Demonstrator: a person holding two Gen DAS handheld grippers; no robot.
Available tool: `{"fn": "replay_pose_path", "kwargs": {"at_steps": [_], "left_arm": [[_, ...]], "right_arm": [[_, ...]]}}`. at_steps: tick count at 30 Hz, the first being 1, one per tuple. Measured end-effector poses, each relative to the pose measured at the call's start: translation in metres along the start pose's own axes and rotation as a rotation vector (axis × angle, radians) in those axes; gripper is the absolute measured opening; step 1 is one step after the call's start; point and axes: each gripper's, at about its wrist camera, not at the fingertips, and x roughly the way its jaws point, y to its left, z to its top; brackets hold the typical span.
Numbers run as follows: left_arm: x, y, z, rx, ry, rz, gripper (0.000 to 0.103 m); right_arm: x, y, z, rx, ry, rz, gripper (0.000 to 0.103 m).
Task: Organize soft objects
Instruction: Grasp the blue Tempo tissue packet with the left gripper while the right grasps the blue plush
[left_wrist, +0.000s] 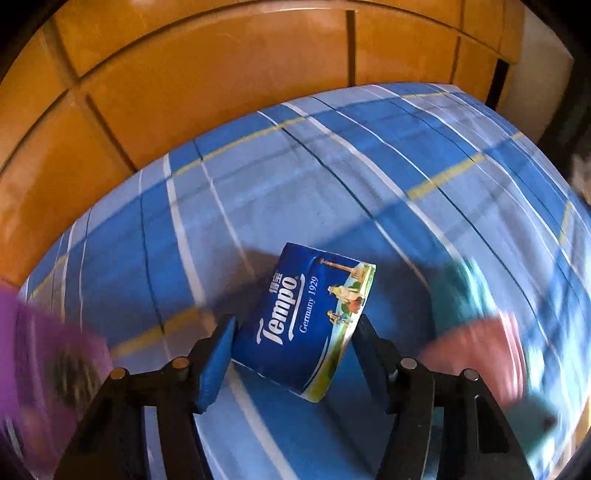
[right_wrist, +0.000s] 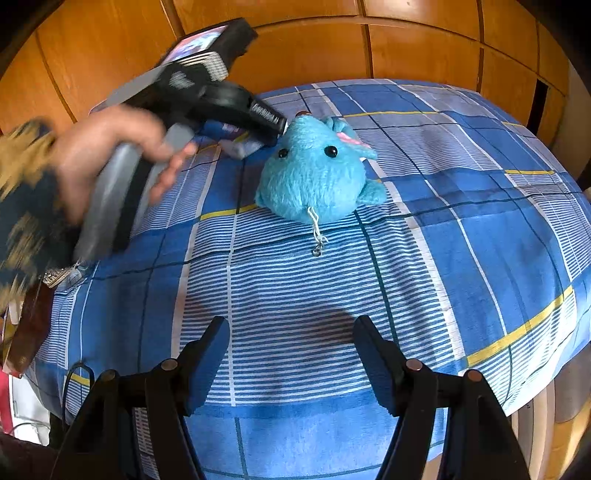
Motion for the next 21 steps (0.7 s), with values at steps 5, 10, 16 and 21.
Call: {"fn": "replay_pose_path", "kwargs": {"at_steps": [5,10,16,21], "left_arm": [[-0.03,-0.012,-0.058,0.052,-0.038,0.02,0.064],[-0.057,-0.001,-0.112,0.022,-0.073,0.016,0.064],[-0.072,0.008,-0.151,0.016,-0.119,-0.006,0.062],[-0.07,0.017,-0.157,-0.044,-0.128,-0.065,0.062]], "right_arm": [[-0.001,0.002,0.0,-0.005,0.012,-0.008,0.071],[-0.005,0.0,0.003,-0.006,0.009,-0.043,0.07],[-0.034,-0.02,0.022,0.083,-0.093,-0.017,0.07],[-0.034,-0.02,0.056,0.085,-0.133,-0.007,0.07]]}}
